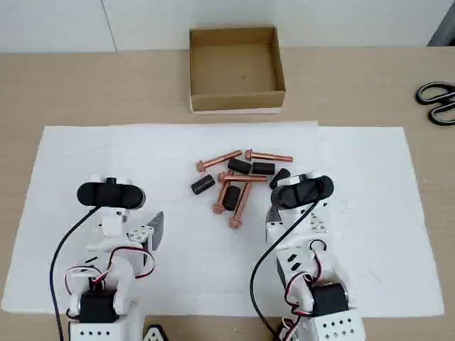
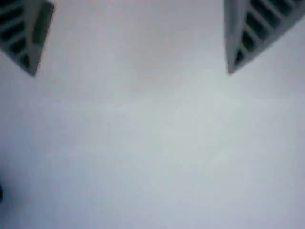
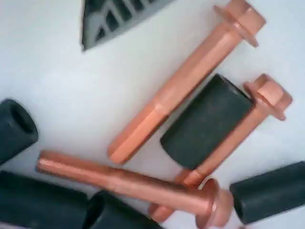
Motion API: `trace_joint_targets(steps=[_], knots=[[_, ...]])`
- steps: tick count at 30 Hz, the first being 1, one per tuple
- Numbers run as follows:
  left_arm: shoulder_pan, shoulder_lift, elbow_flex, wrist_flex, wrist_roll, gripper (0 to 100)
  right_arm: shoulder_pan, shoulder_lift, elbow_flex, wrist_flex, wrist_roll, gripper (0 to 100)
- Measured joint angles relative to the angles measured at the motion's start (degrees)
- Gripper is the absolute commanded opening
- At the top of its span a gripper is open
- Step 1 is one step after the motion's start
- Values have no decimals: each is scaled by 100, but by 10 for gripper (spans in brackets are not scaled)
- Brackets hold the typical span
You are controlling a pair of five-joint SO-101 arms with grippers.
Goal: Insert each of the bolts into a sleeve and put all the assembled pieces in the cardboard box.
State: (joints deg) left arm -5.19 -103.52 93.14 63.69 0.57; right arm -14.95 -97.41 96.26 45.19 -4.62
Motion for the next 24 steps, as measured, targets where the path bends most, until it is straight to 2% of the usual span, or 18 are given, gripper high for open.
trace_joint_targets(steps=[11, 15, 20, 24], knots=[[62, 0, 0, -246, 0, 244, 0, 0, 0, 0, 0, 133], [-404, 0, -62, -220, 0, 244, 0, 0, 0, 0, 0, 133], [-1222, 0, -615, 229, 0, 244, 44, 0, 0, -9, 0, 133], [-1398, 0, -1081, 440, 0, 244, 211, 0, 0, -185, 53, 133]])
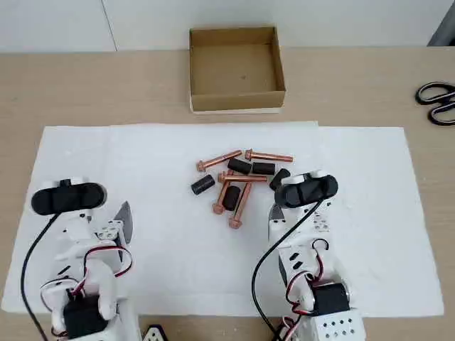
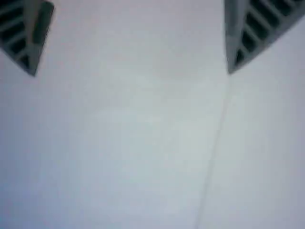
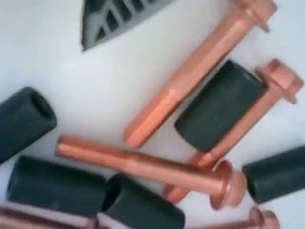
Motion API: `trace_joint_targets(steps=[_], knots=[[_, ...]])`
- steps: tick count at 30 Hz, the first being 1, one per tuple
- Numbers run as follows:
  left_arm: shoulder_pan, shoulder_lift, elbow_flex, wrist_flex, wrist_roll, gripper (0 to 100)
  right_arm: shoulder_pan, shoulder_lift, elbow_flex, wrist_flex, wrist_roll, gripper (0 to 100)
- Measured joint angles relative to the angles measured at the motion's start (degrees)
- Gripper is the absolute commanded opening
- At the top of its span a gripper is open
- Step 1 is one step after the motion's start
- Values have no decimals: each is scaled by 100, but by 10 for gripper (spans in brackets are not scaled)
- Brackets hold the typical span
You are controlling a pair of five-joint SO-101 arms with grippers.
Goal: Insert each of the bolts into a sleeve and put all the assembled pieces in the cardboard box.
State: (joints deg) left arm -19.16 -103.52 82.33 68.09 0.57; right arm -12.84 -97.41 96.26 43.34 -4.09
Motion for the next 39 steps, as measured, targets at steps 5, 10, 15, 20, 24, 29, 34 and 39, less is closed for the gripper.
trace_joint_targets(steps=[5, 10, 15, 20, 24, 29, 34, 39], knots=[[-26, 413, -677, 0, 0, 244, 536, 0, -369, 0, 1020, 133], [-26, 2084, -1802, 0, 0, 244, 1160, -9, -1653, 554, 1609, 133], [-26, 4193, -3349, 18, 0, 244, 1284, -18, -3042, 1081, 1864, 133], [53, 5802, -4325, 281, 18, 244, 1327, 132, -3965, 1433, 2048, 133], [352, 6646, -4510, 325, 0, 244, 1345, 905, -4686, 1741, 2365, 133], [712, 7068, -4510, 264, 0, 244, 1345, 2567, -6066, 2400, 2400, 133], [756, 7086, -4510, 114, 0, 244, 1169, 4888, -7727, 3622, 2400, 133], [756, 7086, -4510, 105, 0, 244, 580, 7560, -9116, 5099, 2400, 134]])
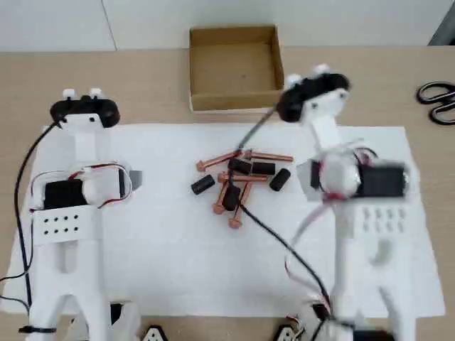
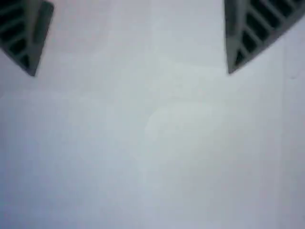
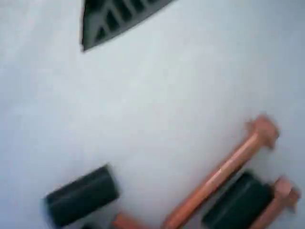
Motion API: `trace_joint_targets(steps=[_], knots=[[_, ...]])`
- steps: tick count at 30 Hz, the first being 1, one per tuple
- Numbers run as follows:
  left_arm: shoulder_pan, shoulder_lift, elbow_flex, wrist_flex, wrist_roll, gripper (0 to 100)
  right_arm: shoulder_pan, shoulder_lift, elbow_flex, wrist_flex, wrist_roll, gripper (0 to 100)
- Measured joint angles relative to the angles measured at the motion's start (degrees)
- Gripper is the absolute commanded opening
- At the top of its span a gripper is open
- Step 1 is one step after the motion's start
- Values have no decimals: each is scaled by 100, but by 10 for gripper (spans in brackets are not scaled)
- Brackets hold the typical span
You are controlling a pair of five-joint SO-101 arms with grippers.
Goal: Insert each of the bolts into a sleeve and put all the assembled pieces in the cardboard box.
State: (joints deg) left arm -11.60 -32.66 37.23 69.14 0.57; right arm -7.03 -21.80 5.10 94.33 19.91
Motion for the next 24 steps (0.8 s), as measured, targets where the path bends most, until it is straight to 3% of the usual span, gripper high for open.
trace_joint_targets(steps=[3, 8, 18, 24], knots=[[0, 0, 0, 0, 0, 244, -360, 1407, -492, 220, -35, 133], [0, 0, 0, 0, 0, 244, -519, 2699, -1099, 237, -774, 133], [0, 0, 633, -782, 0, 244, -510, 3508, -1292, -422, -1837, 133], [0, 0, 659, -826, 0, 244, -510, 3596, -1292, -905, -2312, 133]])
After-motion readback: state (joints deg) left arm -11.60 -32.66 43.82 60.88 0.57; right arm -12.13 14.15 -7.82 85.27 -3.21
